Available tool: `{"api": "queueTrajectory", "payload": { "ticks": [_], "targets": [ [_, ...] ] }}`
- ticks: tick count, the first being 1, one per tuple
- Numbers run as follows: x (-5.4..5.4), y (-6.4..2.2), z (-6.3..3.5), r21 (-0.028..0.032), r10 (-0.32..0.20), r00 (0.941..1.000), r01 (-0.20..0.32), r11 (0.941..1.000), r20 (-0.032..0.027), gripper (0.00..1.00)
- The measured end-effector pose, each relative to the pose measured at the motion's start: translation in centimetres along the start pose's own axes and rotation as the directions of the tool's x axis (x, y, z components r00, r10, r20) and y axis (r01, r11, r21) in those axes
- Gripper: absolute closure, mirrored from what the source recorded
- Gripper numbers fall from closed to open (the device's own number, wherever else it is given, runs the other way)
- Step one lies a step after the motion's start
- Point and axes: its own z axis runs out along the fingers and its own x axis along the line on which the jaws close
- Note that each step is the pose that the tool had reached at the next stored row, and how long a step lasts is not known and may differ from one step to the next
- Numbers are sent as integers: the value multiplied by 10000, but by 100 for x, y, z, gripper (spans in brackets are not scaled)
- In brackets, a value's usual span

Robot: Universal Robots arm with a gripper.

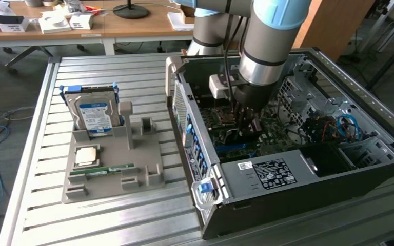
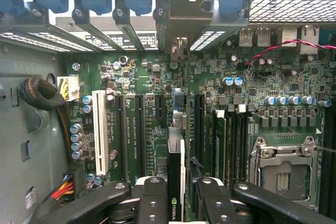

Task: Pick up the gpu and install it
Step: 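Insert the gpu into the slot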

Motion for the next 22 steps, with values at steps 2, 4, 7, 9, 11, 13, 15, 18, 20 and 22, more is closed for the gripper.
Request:
{"api": "queueTrajectory", "payload": {
  "ticks": [2,4,7,9,11,13,15,18,20,22],
  "targets": [
    [0,0,3,0,1,10000,-1,10000,3,74],
    [0,0,10,1,0,10000,0,10000,6,74],
    [2,1,23,-1,1,10000,-1,10000,12,74],
    [2,1,25,-2,1,10000,-1,10000,17,74],
    [2,0,27,-2,1,10000,-1,10000,42,74],
    [2,0,28,-5,3,9999,-3,10000,115,74],
    [2,1,27,-6,6,9999,-6,10000,139,74],
    [2,0,31,-5,5,9999,-5,10000,140,74],
    [3,1,41,-6,5,9999,-5,10000,140,74],
    [4,1,44,-7,5,9999,-5,10000,139,74]
  ]
}}
